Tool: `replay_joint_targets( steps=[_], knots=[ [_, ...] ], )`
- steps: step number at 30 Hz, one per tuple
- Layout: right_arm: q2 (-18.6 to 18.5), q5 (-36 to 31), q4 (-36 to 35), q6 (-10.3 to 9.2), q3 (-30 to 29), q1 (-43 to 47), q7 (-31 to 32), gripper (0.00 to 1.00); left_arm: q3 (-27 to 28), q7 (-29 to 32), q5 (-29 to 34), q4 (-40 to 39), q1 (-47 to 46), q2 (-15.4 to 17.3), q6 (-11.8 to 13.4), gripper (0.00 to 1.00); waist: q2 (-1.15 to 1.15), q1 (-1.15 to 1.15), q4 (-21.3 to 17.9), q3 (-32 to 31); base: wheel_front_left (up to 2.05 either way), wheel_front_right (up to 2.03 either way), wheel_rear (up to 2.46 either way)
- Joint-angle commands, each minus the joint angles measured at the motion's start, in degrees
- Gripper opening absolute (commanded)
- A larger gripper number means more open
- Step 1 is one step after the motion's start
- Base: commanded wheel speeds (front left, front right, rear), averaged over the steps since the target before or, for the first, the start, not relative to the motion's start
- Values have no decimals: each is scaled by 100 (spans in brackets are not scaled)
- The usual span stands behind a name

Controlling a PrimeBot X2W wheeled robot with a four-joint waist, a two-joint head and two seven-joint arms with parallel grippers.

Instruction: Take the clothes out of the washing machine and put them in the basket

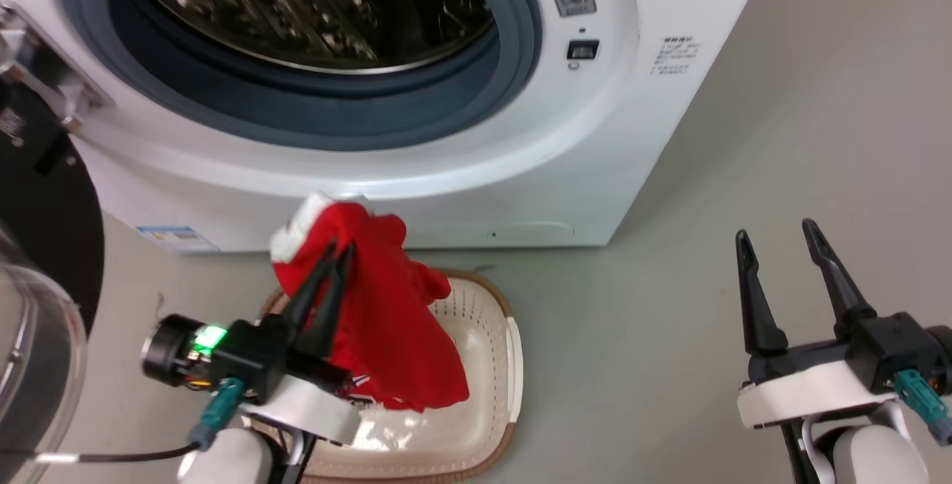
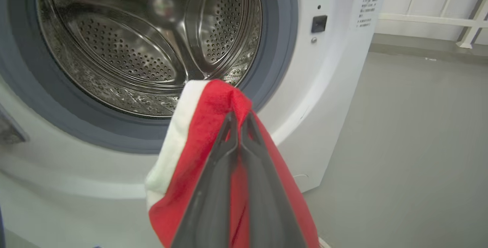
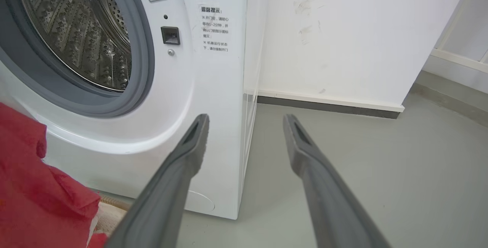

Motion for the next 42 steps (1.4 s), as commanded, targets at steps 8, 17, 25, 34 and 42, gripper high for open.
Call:
replay_joint_targets(
  steps=[8, 17, 25, 34, 42],
  knots=[
    [2, -62, -107, -6, 60, -427, -11, 100, -520, -15, 454, 1157, -431, 10, -229, 0, 0, 0, -155, 1004, 0, 0, 0],
    [2, -45, -220, -6, 116, -714, -11, 100, -988, -15, 739, 2440, -1277, -14, -308, 0, 0, 0, -312, 1896, 0, 0, 0],
    [2, -5, -365, -6, 75, -861, -11, 100, -1201, -14, 842, 3467, -2133, 2, -325, 0, 0, 0, -475, 2489, 0, 0, 0],
    [2, 54, -431, -6, 147, -905, -11, 100, -1203, -14, 753, 4596, -2789, -103, -300, 0, 0, 0, -586, 2798, 0, 0, 0],
    [2, 95, -362, -6, 242, -988, -11, 100, -1256, -14, 739, 5073, -2918, -238, -273, 44, 0, 0, -596, 2783, 0, 0, 0]
  ],
)
